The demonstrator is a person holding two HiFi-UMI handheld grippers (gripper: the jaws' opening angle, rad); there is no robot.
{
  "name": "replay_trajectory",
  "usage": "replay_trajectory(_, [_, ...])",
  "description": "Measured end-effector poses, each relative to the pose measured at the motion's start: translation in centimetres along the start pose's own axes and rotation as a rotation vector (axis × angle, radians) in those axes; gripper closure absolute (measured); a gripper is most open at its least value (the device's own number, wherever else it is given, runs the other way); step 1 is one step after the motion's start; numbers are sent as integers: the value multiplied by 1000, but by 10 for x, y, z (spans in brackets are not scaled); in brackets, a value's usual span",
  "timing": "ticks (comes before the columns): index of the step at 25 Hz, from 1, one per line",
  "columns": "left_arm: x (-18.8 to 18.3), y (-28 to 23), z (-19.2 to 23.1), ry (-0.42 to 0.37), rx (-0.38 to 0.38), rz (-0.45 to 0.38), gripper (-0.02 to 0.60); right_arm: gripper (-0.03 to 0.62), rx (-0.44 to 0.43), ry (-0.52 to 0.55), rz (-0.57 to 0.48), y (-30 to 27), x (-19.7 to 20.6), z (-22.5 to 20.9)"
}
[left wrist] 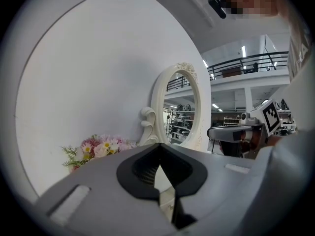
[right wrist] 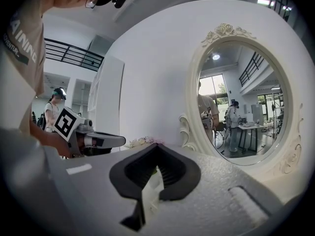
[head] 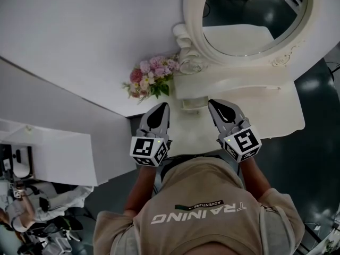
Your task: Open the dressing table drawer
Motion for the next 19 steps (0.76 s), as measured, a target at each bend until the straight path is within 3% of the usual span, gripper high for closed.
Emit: replay_trajectory(19, [16, 9, 4, 3, -5, 28, 563, 592, 20, -13, 22, 2, 17, 4])
Point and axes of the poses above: the fingertips, and each gripper's own axes: y backward along the fingers, z to its left, x out of its underside, the point moved 2 cm from there along y, backward along the fingers, and after that the axes turned 10 degrees about -x, right-handed, at the moved point
